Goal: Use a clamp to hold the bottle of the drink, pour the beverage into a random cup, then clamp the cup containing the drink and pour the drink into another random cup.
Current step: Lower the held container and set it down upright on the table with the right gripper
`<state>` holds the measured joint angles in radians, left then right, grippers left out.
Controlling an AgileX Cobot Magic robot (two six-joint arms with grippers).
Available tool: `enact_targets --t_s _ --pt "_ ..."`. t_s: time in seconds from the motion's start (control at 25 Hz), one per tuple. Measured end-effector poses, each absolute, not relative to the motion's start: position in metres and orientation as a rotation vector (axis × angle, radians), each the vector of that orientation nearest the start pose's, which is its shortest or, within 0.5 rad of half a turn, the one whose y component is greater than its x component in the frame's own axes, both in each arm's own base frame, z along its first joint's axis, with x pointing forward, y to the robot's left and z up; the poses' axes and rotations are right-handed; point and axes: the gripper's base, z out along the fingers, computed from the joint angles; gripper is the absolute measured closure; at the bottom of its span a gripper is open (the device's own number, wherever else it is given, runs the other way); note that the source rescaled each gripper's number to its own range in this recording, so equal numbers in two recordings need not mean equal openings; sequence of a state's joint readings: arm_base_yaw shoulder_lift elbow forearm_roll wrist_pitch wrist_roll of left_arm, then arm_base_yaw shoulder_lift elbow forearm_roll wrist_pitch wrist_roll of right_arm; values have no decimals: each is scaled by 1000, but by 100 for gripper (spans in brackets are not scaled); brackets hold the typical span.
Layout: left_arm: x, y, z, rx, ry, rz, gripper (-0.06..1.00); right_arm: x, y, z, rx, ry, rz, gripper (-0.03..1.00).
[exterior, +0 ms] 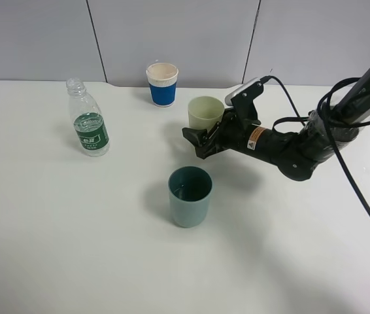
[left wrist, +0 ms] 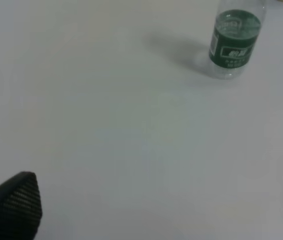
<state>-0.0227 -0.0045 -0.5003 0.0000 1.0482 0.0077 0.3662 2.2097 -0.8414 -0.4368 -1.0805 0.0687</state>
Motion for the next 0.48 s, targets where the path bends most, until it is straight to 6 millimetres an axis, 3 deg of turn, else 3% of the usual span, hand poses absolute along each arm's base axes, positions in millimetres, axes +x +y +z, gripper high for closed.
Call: enact_targets --t_s 0.4,0.48 --pt "-5 0 278 31 2027 -9 -6 302 148 128 -659 1633 476 54" --pt "-5 0 278 31 2027 -9 -6 296 144 141 -645 1638 462 49"
